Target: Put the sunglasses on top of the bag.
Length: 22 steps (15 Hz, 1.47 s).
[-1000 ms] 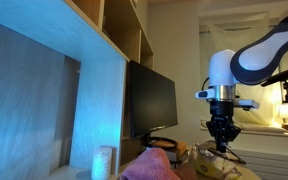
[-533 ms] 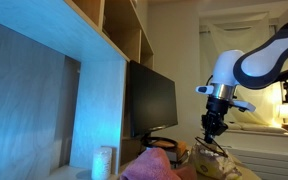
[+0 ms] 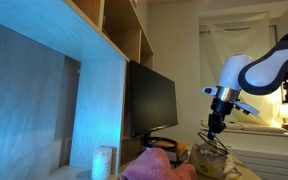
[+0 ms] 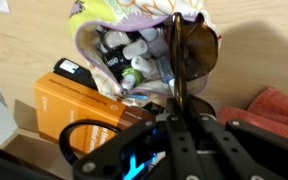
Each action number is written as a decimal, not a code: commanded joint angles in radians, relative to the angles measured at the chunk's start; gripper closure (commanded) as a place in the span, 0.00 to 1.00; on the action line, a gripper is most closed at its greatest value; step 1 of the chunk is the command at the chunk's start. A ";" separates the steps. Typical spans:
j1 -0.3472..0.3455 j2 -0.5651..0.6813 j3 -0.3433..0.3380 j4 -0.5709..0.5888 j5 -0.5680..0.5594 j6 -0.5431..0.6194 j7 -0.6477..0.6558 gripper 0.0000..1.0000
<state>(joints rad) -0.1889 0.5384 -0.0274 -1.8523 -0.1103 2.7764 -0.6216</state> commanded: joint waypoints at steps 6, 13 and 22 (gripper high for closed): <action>0.044 -0.010 -0.099 -0.025 -0.115 0.051 0.264 0.97; 0.089 -0.005 -0.143 -0.023 -0.165 0.062 0.390 0.57; 0.034 -0.041 -0.049 -0.088 -0.120 0.085 0.298 0.00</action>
<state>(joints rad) -0.1117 0.5477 -0.1445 -1.8652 -0.2521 2.8165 -0.2688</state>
